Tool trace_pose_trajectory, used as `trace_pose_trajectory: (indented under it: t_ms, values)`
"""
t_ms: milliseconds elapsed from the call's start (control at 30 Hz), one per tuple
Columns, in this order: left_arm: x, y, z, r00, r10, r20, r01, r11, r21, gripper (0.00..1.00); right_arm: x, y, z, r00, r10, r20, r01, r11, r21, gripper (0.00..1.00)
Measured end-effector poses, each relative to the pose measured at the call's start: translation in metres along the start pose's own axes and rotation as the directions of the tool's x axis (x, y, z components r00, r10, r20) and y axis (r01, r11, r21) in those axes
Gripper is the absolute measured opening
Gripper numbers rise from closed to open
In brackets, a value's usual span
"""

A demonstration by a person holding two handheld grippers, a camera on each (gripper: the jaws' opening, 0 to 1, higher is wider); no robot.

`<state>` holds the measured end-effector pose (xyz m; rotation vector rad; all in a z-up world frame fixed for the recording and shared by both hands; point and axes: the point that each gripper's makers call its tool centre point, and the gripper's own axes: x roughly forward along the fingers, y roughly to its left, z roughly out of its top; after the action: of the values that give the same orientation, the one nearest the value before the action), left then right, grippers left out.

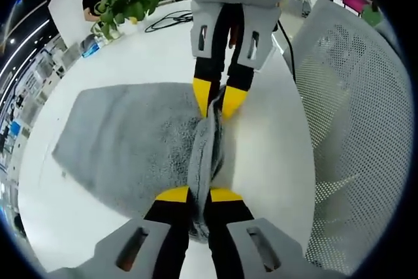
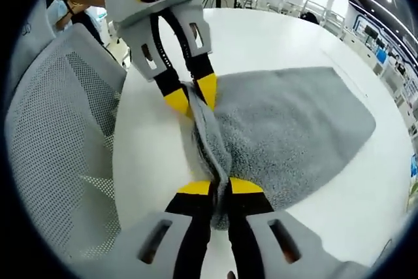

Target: Fold the towel on the table until its edges align and the towel forms a compact rectangular stack.

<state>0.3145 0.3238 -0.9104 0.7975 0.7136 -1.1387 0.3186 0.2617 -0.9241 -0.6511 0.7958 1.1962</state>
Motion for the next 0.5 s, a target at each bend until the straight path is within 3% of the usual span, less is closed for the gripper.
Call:
trace_pose_trajectory:
  t_ms: [367,500]
  values:
    - [-0.004,-0.019,-0.006,1.000,-0.016,0.004,0.016,1.000,-0.017,0.08,-0.004,0.023,-0.001,0.999,-0.026,0.020,0.026,1.000,0.011,0.06]
    - [-0.007,-0.027,-0.007,0.999,-0.028,0.017,0.028,0.999,-0.047,0.08,-0.005,0.031,-0.002,1.000,0.003,0.030,-0.004,0.999,0.033,0.05]
